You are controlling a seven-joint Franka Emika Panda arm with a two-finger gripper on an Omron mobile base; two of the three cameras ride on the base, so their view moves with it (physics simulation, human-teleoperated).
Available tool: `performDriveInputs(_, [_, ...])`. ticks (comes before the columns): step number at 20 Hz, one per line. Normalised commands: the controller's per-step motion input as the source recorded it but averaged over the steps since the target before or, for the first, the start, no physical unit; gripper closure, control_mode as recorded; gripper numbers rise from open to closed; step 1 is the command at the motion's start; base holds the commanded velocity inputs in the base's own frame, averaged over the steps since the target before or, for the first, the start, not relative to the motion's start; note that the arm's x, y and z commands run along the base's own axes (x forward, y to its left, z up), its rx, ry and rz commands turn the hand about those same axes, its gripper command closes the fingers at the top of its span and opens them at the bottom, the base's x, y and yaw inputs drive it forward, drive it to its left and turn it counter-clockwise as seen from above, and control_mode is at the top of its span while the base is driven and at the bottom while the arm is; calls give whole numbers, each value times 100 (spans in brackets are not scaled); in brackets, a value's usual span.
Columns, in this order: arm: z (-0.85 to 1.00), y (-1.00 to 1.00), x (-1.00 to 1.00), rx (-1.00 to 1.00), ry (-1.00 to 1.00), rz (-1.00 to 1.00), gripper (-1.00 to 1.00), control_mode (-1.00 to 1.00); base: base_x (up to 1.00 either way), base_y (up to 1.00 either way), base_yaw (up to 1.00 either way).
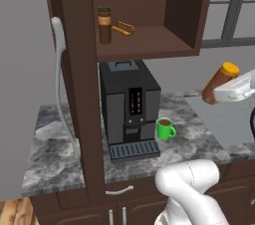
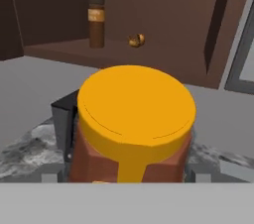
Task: Pick the cinnamon and honey bottle from the cabinet and place them next to the mug.
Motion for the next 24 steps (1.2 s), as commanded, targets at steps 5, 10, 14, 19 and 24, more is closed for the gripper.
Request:
performDriveInputs(5, [-29,-71,-9,0,0,15,100,-100,0,0,0])
performDriveInputs(10, [-26,-25,8,-2,13,11,100,-100,0,0,0])
performDriveInputs(14, [-28,0,40,-10,26,5,100,-100,0,0,0])
performDriveInputs(19, [-10,0,55,-8,16,4,100,-100,0,0,0])
performDriveInputs(24, [-26,0,41,-1,3,5,100,-100,0,0,0])
